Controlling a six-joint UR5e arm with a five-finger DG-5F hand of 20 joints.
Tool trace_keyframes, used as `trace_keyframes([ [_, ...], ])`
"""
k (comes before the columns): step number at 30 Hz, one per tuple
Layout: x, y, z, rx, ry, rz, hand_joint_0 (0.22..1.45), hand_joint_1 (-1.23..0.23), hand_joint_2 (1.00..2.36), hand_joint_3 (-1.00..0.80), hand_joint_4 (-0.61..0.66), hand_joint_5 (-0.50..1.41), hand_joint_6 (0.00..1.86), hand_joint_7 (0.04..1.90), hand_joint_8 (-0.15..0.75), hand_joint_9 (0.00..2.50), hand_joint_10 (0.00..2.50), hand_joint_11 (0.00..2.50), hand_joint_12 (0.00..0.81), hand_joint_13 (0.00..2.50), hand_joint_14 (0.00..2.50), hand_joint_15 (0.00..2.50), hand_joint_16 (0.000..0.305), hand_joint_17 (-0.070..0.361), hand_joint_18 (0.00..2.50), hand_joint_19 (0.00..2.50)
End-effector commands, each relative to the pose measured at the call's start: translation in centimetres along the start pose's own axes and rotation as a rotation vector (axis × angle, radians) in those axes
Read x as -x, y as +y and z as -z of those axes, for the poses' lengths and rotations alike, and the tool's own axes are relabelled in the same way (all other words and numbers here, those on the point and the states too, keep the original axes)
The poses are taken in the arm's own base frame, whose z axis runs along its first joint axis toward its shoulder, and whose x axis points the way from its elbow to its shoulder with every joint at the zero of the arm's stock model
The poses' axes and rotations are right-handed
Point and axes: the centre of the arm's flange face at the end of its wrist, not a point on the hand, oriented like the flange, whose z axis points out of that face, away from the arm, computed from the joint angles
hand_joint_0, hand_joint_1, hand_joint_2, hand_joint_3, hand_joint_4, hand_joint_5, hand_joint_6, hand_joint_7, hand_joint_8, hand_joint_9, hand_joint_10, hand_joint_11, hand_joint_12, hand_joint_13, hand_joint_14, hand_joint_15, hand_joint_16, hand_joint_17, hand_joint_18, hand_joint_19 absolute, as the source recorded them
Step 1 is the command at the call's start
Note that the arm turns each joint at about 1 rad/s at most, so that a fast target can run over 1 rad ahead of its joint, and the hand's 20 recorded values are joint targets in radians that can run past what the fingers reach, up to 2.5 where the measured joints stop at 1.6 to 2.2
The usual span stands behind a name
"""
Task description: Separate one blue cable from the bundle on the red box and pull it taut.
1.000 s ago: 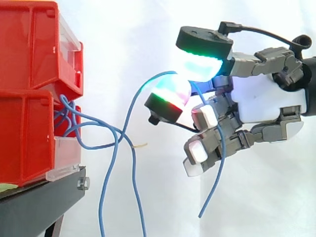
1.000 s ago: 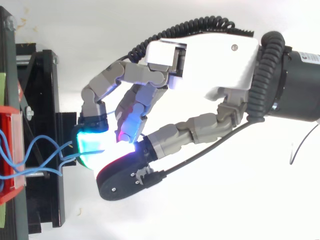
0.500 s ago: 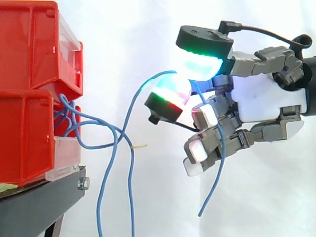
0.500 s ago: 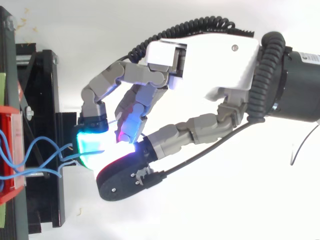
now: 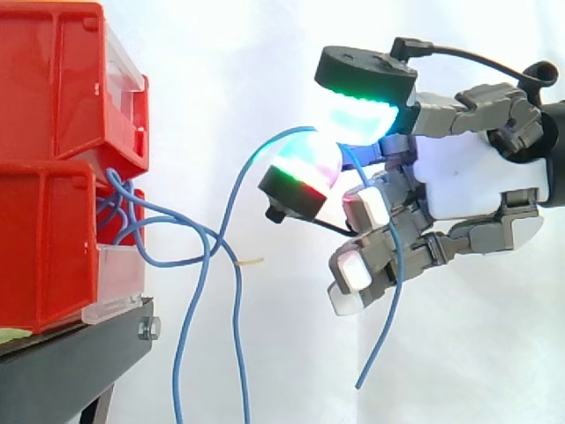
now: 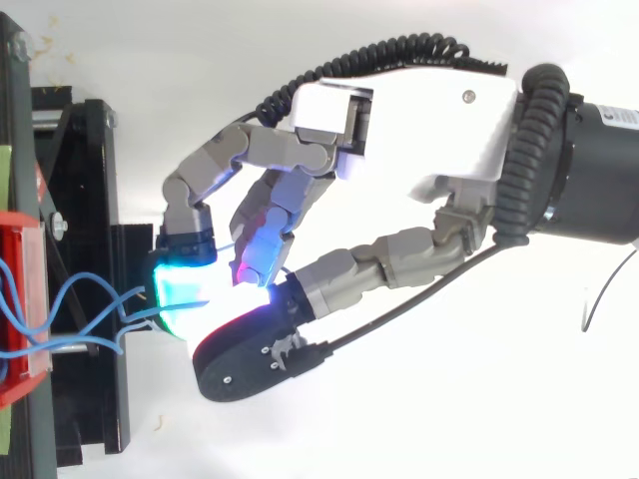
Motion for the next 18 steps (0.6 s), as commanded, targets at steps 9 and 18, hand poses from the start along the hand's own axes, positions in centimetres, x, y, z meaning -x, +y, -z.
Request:
trace_keyframes([
  [9, -0.08, -0.07, -0.01, -0.001, 0.001, 0.000, 0.65, -0.69, 1.01, -0.39, 0.02, -0.02, 0.87, 0.97, 0.200, 1.19, 0.02, 0.51, 0.335, 0.85, 0.02, 0.55, 0.043, 0.097, 0.54, 0.62],
  [18, -0.08, -0.07, -0.01, -0.001, 0.001, 0.002, 0.65, -0.69, 1.01, -0.39, 0.02, -0.02, 0.87, 0.98, 0.203, 1.19, 0.02, 0.49, 0.340, 0.84, 0.02, 0.54, 0.043, 0.097, 0.54, 0.62],
])
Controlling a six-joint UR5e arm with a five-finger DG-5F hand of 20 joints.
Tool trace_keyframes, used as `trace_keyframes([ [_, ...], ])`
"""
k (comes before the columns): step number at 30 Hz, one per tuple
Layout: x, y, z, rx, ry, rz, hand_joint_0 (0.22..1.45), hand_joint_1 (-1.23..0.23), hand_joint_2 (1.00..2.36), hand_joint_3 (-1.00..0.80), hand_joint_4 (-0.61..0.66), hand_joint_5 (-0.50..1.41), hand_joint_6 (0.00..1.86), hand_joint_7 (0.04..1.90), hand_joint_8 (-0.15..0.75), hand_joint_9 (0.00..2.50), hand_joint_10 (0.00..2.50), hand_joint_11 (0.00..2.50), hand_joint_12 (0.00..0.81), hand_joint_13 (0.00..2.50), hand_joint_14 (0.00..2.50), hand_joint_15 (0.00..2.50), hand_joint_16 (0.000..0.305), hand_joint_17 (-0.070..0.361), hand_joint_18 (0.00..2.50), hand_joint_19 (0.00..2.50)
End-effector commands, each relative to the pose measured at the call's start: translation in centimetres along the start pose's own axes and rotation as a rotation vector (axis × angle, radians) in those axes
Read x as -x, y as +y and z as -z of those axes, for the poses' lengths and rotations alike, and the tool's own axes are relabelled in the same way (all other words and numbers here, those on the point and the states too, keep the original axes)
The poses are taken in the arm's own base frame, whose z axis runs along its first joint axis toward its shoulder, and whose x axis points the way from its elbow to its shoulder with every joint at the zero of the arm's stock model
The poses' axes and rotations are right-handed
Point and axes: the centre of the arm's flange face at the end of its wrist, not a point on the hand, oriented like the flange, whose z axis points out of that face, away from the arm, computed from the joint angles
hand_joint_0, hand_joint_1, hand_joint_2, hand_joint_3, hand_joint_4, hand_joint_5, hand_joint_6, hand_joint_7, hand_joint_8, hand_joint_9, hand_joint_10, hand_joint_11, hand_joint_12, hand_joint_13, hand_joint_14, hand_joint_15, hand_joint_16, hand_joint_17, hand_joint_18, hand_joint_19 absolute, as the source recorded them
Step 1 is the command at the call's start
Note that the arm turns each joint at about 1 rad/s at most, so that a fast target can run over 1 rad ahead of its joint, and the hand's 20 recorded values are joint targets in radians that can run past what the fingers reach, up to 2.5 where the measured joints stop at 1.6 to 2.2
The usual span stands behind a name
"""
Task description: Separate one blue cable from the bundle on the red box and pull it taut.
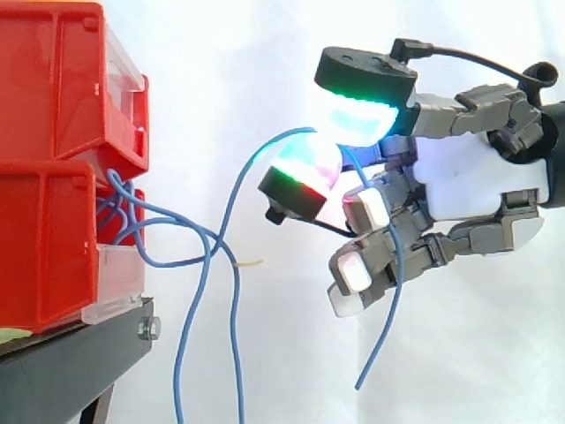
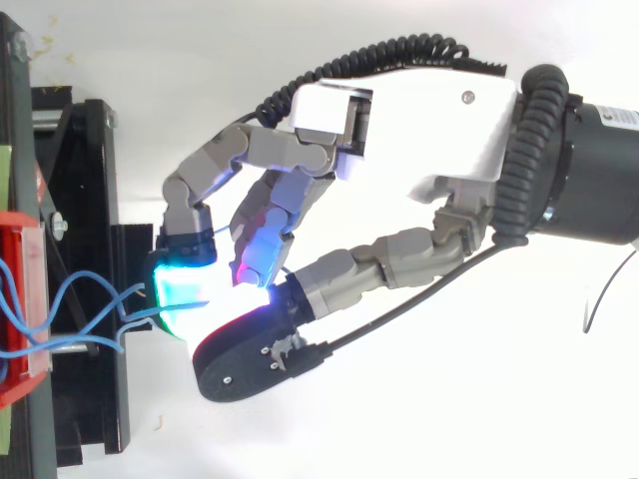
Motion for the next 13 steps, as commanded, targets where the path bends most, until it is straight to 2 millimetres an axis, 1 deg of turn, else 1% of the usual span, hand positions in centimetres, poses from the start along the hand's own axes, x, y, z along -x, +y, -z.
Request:
trace_keyframes([
  [1, -0.03, 0.08, 0.03, 0.001, 0.000, 0.000, 0.65, -0.69, 1.01, -0.39, 0.02, -0.02, 0.87, 0.98, 0.203, 1.19, 0.02, 0.51, 0.341, 0.84, 0.02, 0.54, 0.043, 0.097, 0.54, 0.63],
  [13, -0.03, 0.08, 0.03, 0.001, 0.000, 0.000, 0.65, -0.69, 1.01, -0.39, 0.02, -0.02, 0.87, 0.98, 0.207, 1.18, 0.02, 0.49, 0.342, 0.84, 0.02, 0.54, 0.043, 0.097, 0.54, 0.63],
])
